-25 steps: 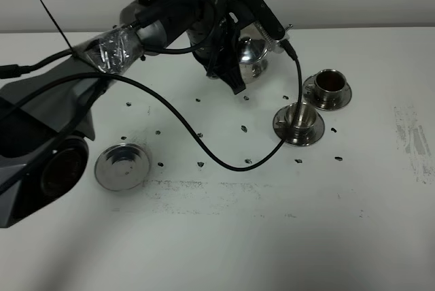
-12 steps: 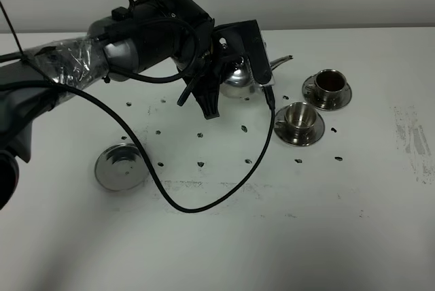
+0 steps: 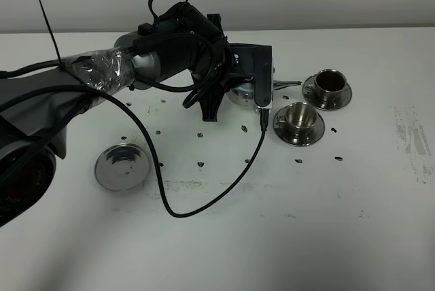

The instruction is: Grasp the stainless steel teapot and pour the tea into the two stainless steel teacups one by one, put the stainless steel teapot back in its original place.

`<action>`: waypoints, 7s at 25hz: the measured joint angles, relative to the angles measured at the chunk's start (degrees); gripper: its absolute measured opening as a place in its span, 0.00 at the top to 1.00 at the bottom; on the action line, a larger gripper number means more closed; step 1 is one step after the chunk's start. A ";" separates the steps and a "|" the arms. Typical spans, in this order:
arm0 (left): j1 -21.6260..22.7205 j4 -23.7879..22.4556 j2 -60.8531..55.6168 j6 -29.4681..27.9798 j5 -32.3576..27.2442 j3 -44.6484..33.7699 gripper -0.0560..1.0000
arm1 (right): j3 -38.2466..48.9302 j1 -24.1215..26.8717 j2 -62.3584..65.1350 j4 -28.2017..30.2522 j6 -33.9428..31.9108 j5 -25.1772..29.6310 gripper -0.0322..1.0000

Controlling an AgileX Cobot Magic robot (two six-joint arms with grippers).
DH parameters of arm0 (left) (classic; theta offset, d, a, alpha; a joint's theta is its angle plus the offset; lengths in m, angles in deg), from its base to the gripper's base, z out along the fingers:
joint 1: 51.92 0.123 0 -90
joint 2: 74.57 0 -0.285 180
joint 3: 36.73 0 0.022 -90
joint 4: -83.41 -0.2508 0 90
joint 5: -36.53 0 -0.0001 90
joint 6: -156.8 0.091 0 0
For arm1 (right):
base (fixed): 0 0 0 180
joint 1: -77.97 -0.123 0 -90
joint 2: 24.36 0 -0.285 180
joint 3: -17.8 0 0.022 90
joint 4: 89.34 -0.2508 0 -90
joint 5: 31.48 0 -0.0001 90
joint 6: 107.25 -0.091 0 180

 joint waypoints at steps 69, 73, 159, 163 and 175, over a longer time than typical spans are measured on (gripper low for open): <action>-5.20 -23.62 6.87 13.51 -0.74 10.37 0.78 | 0.00 0.00 0.00 -0.20 0.00 0.00 0.74; -5.20 -25.04 6.87 13.51 -0.74 10.37 0.78 | 0.00 0.00 0.00 -0.20 0.00 0.00 0.74; -3.51 -6.98 3.91 3.34 -6.66 10.72 0.78 | 0.00 0.00 0.00 -0.22 0.00 0.00 0.74; -2.29 2.09 1.54 -3.16 -8.62 10.72 0.78 | 0.00 0.00 0.00 -0.33 0.00 0.00 0.74; 2.11 15.64 -1.14 -21.11 -22.85 10.33 0.78 | 0.00 0.00 0.00 -0.33 0.00 0.00 0.74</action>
